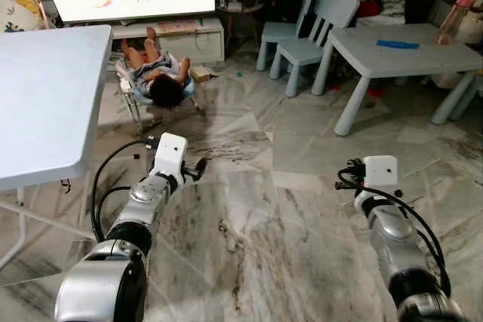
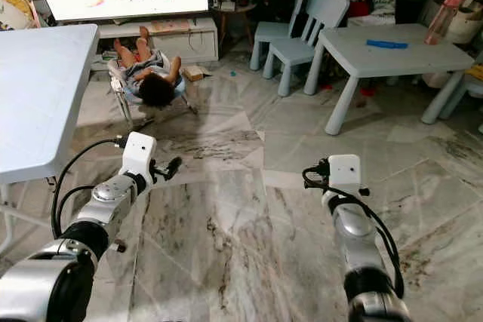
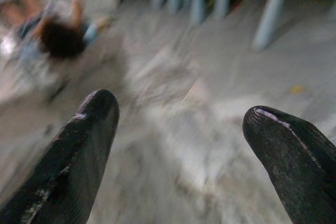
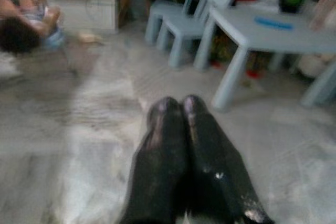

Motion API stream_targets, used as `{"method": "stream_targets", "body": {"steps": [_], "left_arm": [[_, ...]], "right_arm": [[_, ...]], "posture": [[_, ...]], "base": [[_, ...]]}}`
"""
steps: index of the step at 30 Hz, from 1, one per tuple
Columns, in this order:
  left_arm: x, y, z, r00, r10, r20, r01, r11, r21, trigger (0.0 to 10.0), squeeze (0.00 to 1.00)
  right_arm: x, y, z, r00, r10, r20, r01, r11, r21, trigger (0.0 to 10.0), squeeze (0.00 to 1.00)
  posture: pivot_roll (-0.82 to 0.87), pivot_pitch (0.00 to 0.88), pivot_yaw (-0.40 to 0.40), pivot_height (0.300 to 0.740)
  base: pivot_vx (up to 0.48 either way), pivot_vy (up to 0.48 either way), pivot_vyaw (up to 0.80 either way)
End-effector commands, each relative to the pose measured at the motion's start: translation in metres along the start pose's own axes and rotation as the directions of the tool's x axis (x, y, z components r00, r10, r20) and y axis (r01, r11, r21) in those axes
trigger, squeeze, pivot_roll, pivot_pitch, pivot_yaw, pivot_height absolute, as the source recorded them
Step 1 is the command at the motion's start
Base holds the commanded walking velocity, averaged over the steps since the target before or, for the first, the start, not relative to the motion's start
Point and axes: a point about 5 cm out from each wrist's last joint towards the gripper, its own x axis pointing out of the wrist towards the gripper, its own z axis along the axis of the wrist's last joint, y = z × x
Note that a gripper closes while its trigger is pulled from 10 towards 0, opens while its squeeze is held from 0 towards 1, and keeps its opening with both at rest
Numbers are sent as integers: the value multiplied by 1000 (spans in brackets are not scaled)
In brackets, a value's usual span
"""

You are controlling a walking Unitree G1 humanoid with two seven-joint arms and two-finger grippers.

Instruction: Hang keys on a hook

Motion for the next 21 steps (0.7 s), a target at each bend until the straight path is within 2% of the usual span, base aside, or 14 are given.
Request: {"method": "stream_targets", "body": {"steps": [1,2,3,6,9,10,14,15,16,18,19,21], "left_arm": [[-3,-1,0,998,-48,36,48,999,-3,10000,0],[-5,-2,-1,997,-63,47,63,998,-8,10000,0],[-10,-3,-2,994,-77,72,75,997,29,10000,0],[-22,-5,-3,990,-61,126,57,998,33,10000,0],[-44,-12,0,983,-81,166,74,996,48,10000,0],[-62,-16,0,977,-111,180,102,993,57,10000,0],[-86,-18,-1,971,-109,211,90,991,97,10000,0],[-97,-16,-4,970,-99,224,71,989,129,10000,0],[-106,-10,-11,977,-41,210,11,990,142,10000,0],[-112,-5,-16,980,14,197,-42,989,141,10000,0],[-119,-2,-18,981,69,180,-96,984,149,10000,0],[-122,-3,-15,982,79,173,-110,979,174,10000,0]], "right_arm": [[-4,3,6,999,27,20,-27,1000,-3,10000,0],[-8,3,7,999,34,30,-33,999,-8,10000,0],[-15,5,9,998,35,46,-35,999,-6,10000,0],[-34,10,13,997,43,69,-42,999,-20,10000,0],[-47,16,17,997,39,70,-38,999,-8,10000,0],[-53,18,21,998,20,60,-22,999,25,10000,0],[-63,21,27,999,5,50,-7,999,44,10000,0],[-67,24,29,999,-7,44,4,997,80,10000,0],[-71,24,30,999,-39,31,36,993,110,10000,0],[-74,23,30,998,-58,23,55,990,128,10000,0],[-79,23,32,997,-77,13,74,984,163,10000,0],[-82,24,35,996,-87,8,84,980,179,10000,0]], "posture": [[-1,0,33,740],[-4,0,40,740],[0,0,47,740],[14,0,33,740],[32,0,12,740],[39,0,1,740],[53,0,-21,740],[55,0,-28,740],[53,0,-34,740],[51,0,-41,740],[49,0,-42,740],[45,0,-44,740]], "base": [[0,0,0],[0,0,0],[0,0,0],[0,0,0],[0,0,0],[0,0,0],[0,0,0],[0,0,0],[0,0,0],[0,0,0],[0,0,0],[0,0,0]]}}
